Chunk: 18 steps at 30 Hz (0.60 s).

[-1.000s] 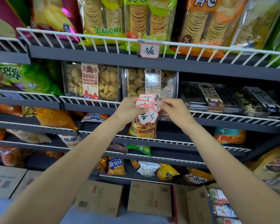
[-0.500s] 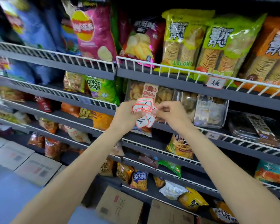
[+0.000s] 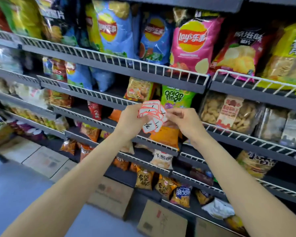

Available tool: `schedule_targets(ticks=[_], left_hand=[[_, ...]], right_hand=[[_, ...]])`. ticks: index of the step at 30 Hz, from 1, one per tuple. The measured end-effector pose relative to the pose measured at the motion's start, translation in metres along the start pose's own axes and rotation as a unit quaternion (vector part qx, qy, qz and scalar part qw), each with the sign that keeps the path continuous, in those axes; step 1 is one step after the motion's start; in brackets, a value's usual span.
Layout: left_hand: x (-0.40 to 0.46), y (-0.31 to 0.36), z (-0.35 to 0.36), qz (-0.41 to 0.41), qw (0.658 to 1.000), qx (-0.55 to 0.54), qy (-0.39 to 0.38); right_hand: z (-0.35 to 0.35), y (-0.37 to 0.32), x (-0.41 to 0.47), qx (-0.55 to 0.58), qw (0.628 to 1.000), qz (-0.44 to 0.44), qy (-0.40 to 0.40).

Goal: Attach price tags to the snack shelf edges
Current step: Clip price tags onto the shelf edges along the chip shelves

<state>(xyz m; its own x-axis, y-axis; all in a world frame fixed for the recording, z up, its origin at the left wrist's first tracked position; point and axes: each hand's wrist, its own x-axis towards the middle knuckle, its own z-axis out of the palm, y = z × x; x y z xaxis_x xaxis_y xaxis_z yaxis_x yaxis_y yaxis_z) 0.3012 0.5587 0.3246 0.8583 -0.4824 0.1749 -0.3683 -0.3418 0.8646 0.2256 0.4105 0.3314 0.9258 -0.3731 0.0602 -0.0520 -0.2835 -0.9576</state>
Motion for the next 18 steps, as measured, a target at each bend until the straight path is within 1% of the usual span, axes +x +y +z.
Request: schedule_targets(ticks=[3, 6, 11, 15, 18], left_hand=[[0.011, -0.022, -0.023, -0.014, 1.000, -0.008, 0.011], [0.029, -0.040, -0.038, -0.016, 1.000, -0.003, -0.002], [0.062, -0.055, -0.045, 0.011, 0.995, 0.023, -0.099], [0.083, -0.071, -0.044, -0.007, 0.989, 0.043, -0.143], [0.096, -0.076, -0.038, 0.000, 0.983, 0.059, -0.172]], right_hand=[[0.027, -0.005, 0.012, -0.009, 1.000, -0.004, 0.018], [0.038, -0.002, 0.027, -0.018, 0.999, 0.003, 0.035], [0.041, 0.003, 0.059, -0.042, 0.999, -0.003, 0.032], [0.041, 0.008, 0.081, -0.092, 0.994, -0.019, 0.051], [0.043, 0.022, 0.092, -0.112, 0.992, -0.010, 0.058]])
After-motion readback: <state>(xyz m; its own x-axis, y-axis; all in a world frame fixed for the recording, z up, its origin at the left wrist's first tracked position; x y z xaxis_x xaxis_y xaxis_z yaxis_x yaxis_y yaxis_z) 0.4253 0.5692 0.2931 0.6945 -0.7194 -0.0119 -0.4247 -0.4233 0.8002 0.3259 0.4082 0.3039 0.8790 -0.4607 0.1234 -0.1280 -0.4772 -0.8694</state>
